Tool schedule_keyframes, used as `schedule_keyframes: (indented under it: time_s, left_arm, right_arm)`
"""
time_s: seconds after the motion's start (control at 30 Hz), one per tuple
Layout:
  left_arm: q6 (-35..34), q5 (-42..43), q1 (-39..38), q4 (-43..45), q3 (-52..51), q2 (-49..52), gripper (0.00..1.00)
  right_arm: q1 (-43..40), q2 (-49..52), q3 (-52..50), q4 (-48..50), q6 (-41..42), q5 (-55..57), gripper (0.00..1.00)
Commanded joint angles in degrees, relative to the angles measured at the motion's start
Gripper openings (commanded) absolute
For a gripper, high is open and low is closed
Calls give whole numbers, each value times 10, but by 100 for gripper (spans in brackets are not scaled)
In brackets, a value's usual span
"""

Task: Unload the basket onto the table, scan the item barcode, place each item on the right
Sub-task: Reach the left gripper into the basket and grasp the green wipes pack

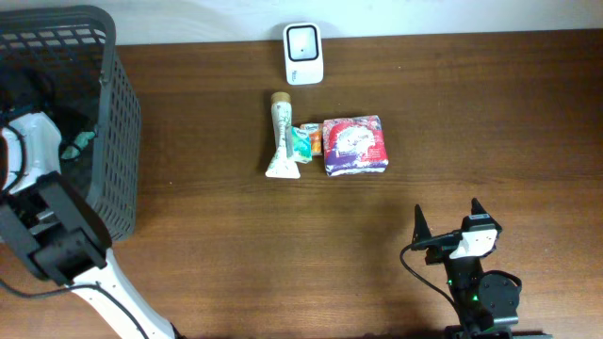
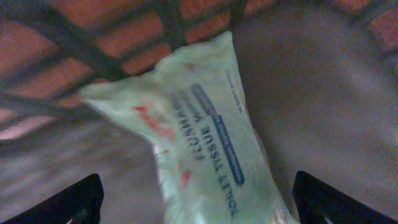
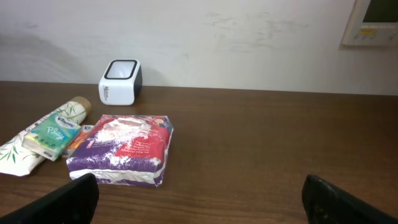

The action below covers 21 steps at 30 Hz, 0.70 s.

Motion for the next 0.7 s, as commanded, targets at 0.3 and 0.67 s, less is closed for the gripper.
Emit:
schedule_keyframes:
  time_s: [0.3,0.67]
  left_arm:
    - [15,20,0,-33,24,-3,0]
    - [-8,264,0,-66,35,-367,0]
  right_arm:
    - [-3,-4,-5,-2,4,1,99]
    - [-3,-4,-5,-2,4,1,99]
